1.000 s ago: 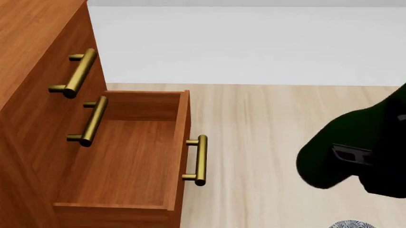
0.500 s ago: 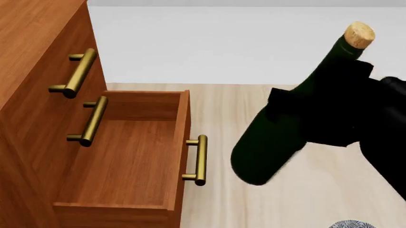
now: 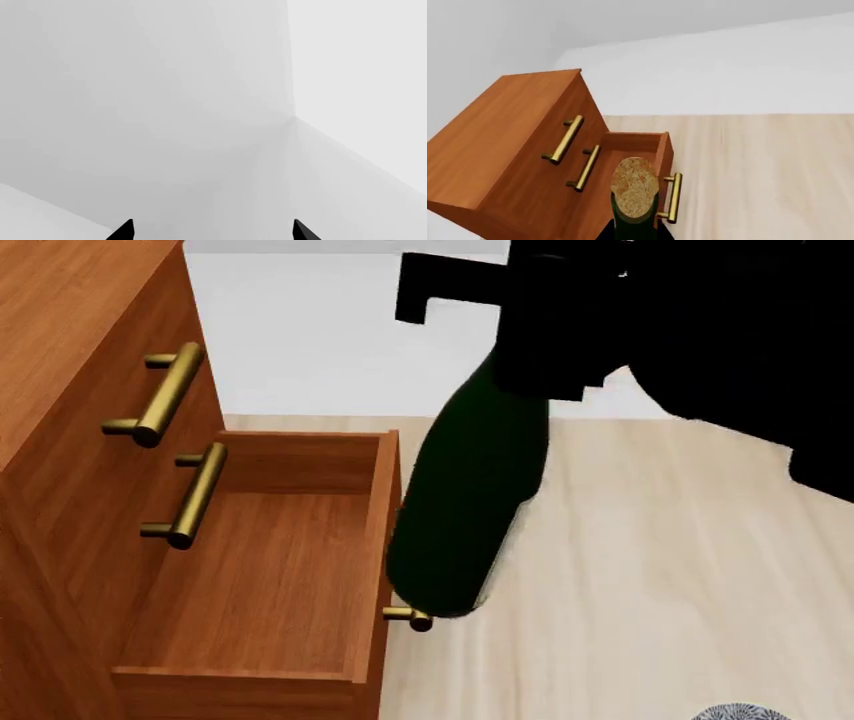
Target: Put the wine bottle in the bottom drawer of the cabinet.
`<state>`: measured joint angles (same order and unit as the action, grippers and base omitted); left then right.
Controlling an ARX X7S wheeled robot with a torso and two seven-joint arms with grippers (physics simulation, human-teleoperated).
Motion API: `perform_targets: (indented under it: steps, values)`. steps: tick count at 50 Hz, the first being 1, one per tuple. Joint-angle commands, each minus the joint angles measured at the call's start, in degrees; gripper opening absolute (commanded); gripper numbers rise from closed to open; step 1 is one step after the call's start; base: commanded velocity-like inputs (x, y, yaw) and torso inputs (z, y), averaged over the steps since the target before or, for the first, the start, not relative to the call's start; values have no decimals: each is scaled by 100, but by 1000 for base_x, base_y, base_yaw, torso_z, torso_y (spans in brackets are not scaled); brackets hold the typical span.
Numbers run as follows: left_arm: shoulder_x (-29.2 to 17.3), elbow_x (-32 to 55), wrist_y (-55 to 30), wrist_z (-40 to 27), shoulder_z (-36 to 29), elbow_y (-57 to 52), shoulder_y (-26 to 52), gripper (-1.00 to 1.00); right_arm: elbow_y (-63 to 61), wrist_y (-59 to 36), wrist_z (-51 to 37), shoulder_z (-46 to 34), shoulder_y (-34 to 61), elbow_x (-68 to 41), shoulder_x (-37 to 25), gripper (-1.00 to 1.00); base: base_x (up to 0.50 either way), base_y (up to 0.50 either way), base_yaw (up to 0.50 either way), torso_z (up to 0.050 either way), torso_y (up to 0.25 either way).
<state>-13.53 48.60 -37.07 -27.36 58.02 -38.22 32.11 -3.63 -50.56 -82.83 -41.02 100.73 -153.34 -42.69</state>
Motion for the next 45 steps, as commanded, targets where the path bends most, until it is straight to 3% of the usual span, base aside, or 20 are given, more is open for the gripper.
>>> perform_targets:
  steps: [1, 28, 45]
  values:
    - [-8, -6, 46, 14, -17, 28, -29, 100, 1512, -640, 182, -546, 853, -115, 812, -100, 0, 0, 0, 0, 0]
    - [-161, 44, 1, -126, -119, 89, 71, 100, 4693, -1881, 2822, -889, 1242, 2055, 2462, -100, 0, 0, 0, 0, 0]
    - [-171, 45, 39, -139, -155, 68, 34, 100, 6463, -1924, 5476, -1557, 1493, 3847, 3258, -100, 0, 0, 0, 0, 1]
